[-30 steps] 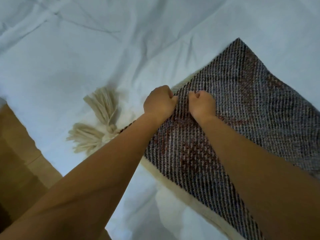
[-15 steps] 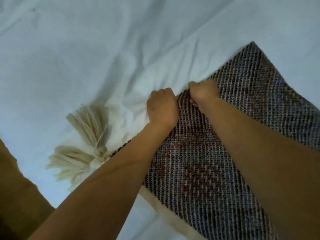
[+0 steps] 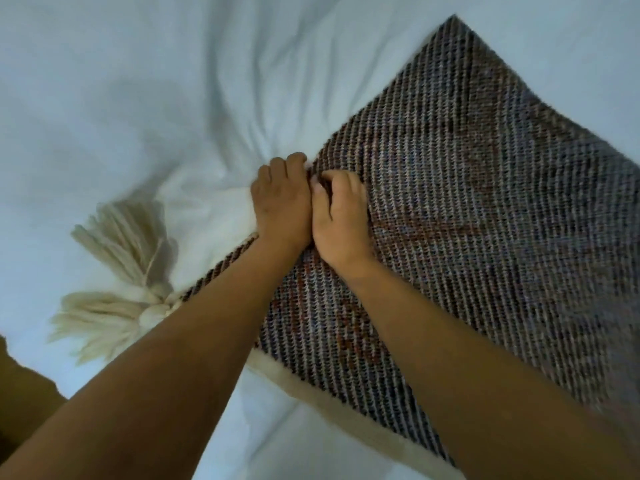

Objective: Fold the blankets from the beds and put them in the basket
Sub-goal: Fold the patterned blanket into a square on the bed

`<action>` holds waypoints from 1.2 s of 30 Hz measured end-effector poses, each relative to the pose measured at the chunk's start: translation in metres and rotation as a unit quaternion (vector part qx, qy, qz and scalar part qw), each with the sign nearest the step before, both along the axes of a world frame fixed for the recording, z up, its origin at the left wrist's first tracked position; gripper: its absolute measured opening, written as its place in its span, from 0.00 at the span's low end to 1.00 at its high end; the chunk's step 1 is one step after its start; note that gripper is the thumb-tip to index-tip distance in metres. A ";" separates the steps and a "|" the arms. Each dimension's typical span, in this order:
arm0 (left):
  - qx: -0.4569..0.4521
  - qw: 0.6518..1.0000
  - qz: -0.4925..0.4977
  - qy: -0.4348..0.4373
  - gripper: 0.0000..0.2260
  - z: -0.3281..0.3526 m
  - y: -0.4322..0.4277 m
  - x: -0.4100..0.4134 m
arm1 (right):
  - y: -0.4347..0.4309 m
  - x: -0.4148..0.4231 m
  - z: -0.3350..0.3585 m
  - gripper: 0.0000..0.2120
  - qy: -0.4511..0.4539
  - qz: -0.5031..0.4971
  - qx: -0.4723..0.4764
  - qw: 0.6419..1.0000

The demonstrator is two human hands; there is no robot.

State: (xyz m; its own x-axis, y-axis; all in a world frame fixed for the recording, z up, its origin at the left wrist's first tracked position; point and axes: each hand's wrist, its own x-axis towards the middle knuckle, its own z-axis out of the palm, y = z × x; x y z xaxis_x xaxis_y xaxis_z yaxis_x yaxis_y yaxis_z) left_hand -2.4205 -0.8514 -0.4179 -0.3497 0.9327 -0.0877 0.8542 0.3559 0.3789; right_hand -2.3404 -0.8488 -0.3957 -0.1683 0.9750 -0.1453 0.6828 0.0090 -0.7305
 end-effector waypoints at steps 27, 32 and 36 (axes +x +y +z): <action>-0.180 0.828 -0.507 0.157 0.26 0.037 -0.238 0.254 | -0.311 0.349 0.040 0.32 -0.391 0.072 -0.045 0.917; -0.157 0.880 -0.439 0.095 0.19 0.057 -0.243 0.266 | -0.316 0.367 0.043 0.15 -0.347 -0.003 -0.084 0.934; -0.248 0.802 -0.501 0.208 0.25 0.059 -0.273 0.256 | -0.327 0.361 0.043 0.19 -0.359 0.063 -0.114 0.924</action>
